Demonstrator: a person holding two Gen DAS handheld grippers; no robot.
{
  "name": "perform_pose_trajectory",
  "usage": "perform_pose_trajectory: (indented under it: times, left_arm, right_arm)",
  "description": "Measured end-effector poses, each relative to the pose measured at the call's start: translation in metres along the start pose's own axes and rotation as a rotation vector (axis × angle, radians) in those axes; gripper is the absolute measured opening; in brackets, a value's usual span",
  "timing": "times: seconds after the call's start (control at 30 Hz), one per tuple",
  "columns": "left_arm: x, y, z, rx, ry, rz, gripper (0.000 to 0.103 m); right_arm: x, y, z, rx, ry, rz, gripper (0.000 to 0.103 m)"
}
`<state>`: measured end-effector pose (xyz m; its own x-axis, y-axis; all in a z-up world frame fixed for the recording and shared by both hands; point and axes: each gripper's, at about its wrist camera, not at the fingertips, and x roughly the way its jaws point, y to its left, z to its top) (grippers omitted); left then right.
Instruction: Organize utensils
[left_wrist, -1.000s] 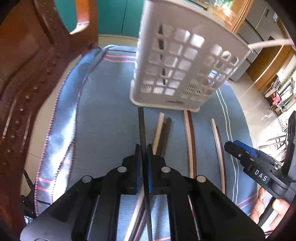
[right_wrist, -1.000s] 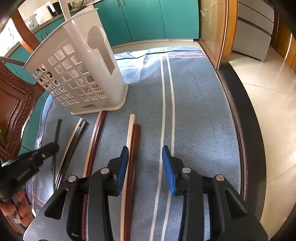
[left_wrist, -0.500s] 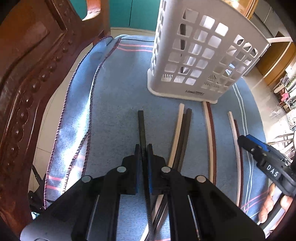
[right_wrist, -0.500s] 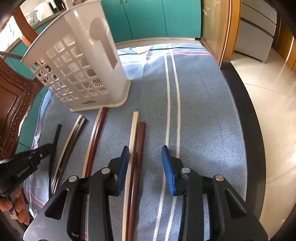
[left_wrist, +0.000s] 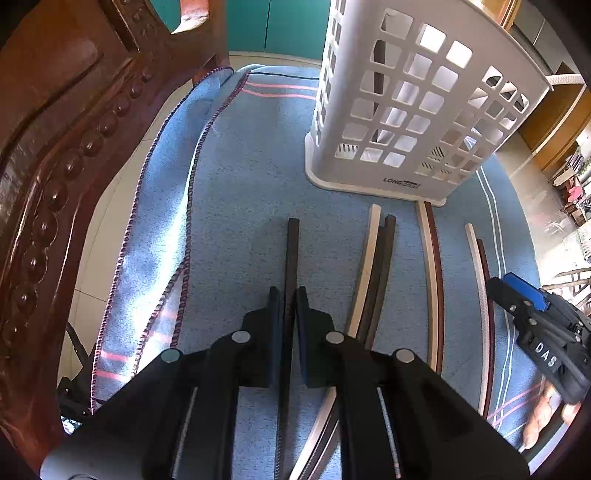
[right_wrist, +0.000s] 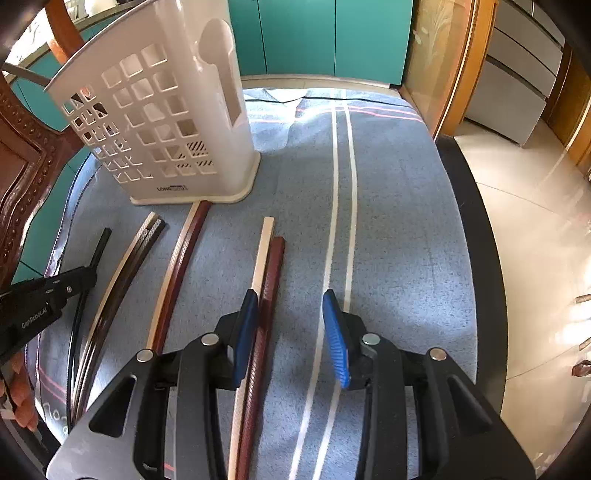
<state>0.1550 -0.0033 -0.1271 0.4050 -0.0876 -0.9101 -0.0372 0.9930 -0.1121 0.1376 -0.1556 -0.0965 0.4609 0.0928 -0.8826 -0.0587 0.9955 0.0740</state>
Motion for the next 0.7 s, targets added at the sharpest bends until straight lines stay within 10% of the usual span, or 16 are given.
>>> perform_pose_trajectory:
  times: [0.33, 0.43, 0.7]
  left_arm:
    - [-0.004, -0.018, -0.004, 0.043, -0.009, 0.022, 0.024]
    - [-0.004, -0.016, -0.002, 0.037, -0.008, 0.014, 0.024]
    - [-0.001, -0.024, 0.001, 0.071, -0.03, 0.091, 0.028]
  right_arm:
    - [0.001, 0.017, -0.008, -0.08, -0.007, -0.053, 0.036]
    - [-0.002, 0.014, -0.007, -0.063, 0.002, -0.05, 0.016]
    - [-0.004, 0.015, -0.006, -0.076, -0.003, -0.068, 0.014]
